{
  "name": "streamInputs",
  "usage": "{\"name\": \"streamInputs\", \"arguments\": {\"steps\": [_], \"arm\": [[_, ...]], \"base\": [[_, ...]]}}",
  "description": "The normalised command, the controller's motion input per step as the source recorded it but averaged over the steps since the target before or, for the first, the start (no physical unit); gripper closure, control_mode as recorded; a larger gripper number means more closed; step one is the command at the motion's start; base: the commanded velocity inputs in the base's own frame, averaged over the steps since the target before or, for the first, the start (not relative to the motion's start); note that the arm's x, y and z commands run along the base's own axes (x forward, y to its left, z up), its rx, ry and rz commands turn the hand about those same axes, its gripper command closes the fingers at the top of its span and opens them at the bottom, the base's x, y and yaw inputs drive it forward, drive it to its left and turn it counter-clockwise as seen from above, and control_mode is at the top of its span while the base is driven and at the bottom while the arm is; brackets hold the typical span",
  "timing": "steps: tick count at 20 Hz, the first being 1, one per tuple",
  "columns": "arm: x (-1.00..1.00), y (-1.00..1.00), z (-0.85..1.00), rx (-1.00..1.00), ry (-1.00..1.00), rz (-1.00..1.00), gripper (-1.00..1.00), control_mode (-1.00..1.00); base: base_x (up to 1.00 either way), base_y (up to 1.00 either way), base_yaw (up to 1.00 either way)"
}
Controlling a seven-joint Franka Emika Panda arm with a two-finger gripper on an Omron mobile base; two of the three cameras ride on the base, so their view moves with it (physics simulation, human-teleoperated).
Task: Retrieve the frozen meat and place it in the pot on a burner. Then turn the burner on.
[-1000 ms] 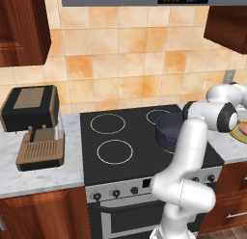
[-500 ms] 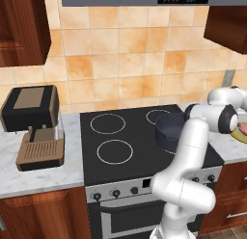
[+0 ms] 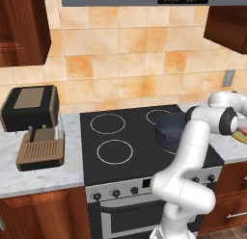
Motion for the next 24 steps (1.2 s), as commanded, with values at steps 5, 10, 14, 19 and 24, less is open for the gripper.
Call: {"name": "streamInputs", "arguments": {"steps": [5,10,14,19,24], "arm": [[0.07,-0.11,-0.1,0.0,0.01,0.01,-1.0,-1.0],[0.0,-0.02,0.0,0.0,0.0,0.01,-1.0,-1.0],[0.0,0.0,-0.03,0.0,0.0,0.0,-1.0,-1.0],[0.0,0.0,-0.19,0.0,0.03,0.0,-1.0,-1.0],[0.0,0.0,-0.1,0.0,0.01,0.01,-1.0,-1.0]], "base": [[0.0,0.0,0.0],[0.0,0.0,0.0],[0.0,0.0,0.0],[0.0,0.0,0.0],[0.0,0.0,0.0]]}}
